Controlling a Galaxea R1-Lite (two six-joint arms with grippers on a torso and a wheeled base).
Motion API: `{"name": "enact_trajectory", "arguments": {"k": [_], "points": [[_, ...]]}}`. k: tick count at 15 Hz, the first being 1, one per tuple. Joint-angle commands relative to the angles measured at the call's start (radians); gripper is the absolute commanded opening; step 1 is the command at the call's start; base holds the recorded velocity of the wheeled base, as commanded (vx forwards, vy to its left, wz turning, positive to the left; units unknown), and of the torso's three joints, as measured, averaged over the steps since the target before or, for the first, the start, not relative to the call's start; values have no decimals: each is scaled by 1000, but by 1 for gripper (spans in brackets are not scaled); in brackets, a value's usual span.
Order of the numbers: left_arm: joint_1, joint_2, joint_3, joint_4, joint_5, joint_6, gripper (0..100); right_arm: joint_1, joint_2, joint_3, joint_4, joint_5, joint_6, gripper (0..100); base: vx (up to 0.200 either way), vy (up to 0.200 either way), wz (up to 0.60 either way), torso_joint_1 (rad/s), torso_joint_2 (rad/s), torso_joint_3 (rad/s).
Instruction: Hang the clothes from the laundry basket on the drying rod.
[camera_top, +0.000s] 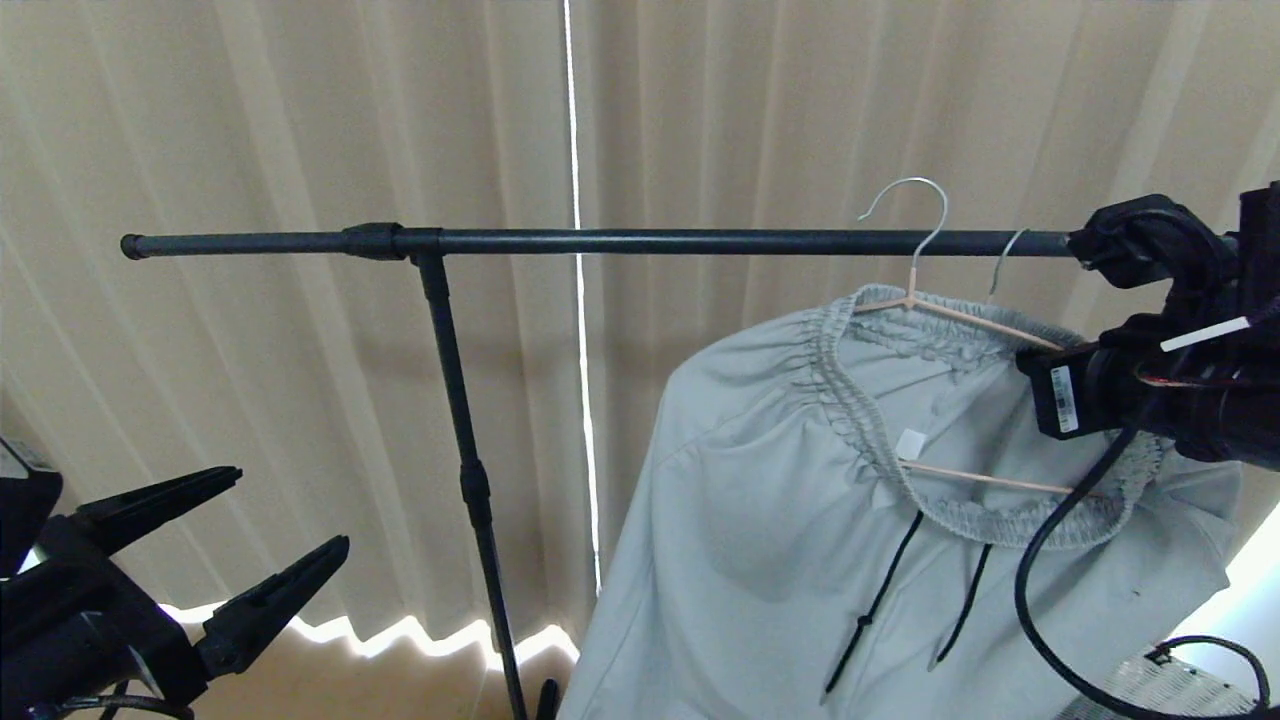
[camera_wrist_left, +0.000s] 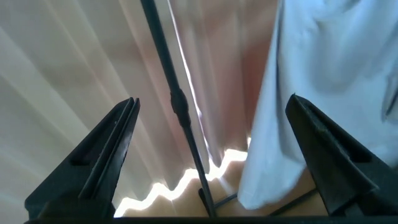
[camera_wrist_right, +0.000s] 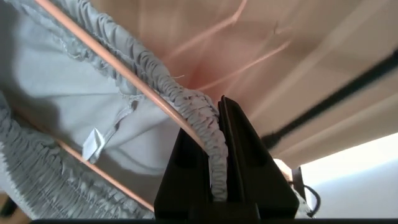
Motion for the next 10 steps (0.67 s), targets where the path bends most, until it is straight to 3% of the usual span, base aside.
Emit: {"name": "enact_trajectory", "arguments": {"k": [1, 4, 10], "points": [[0, -2, 0, -1, 0, 0, 100, 1, 67, -56, 0, -35, 28, 0, 0, 0, 0, 0, 0, 0], [2, -10, 0, -1, 0, -2, 100, 2, 131, -109, 0, -127, 56, 0, 0, 0, 0, 0, 0, 0], [2, -8, 1, -1, 0, -2, 100, 24, 217, -131, 2, -183, 56, 0, 0, 0, 0, 0, 0, 0]]}}
